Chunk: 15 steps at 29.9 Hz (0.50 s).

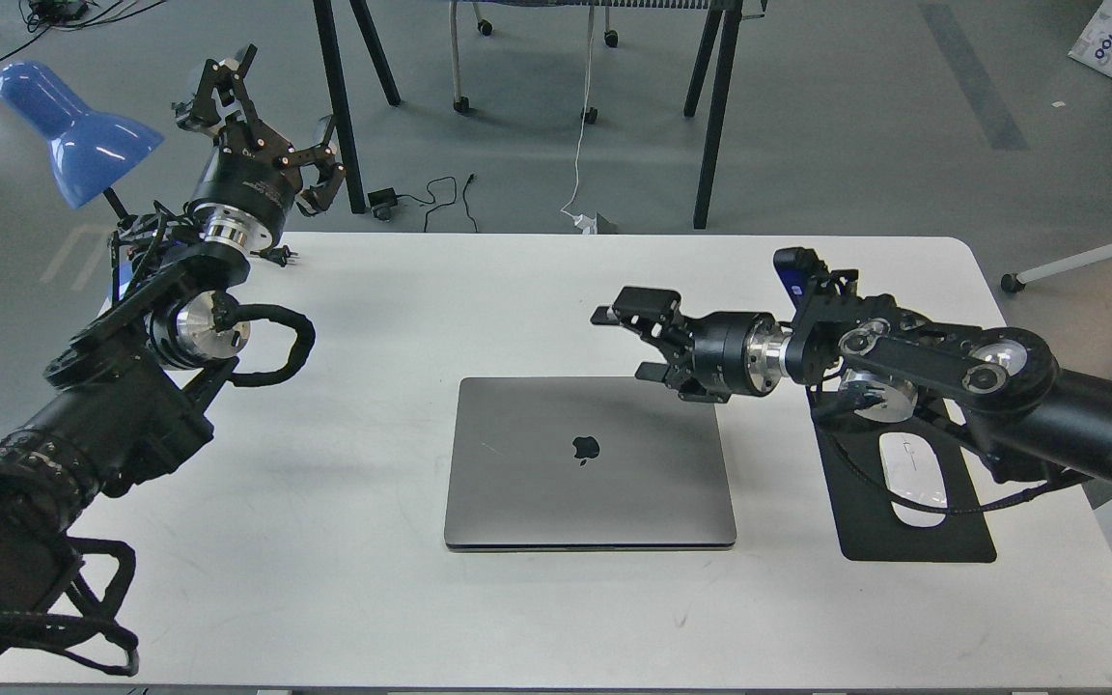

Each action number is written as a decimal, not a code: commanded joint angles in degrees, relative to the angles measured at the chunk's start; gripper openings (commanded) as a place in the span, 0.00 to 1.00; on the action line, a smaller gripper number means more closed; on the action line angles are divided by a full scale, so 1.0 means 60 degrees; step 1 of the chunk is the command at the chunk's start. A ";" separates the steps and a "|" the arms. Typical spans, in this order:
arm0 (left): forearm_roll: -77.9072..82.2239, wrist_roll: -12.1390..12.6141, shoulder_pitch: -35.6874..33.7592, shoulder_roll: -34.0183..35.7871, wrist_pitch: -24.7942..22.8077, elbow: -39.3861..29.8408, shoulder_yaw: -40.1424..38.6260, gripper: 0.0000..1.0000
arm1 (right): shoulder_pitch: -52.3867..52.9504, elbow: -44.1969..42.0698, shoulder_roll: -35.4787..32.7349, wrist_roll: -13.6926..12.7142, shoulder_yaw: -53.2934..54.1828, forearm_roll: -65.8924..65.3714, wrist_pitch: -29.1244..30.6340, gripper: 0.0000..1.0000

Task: Close notebook with right arm

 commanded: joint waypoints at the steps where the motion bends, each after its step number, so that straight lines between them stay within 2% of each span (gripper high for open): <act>1: -0.0004 0.0000 0.0000 -0.0001 -0.0003 0.0000 0.0000 1.00 | -0.0025 -0.0777 -0.0054 0.0007 0.2086 0.0013 0.0001 1.00; 6: -0.0004 0.0000 0.0000 -0.0001 -0.0003 0.0000 0.0000 1.00 | -0.0069 -0.1892 -0.0024 0.0051 0.4593 0.0116 0.0001 1.00; 15: -0.0004 0.0000 0.0000 -0.0015 0.0012 0.0000 0.0000 1.00 | -0.1210 -0.1952 0.0049 0.0080 0.8051 0.0891 0.0030 1.00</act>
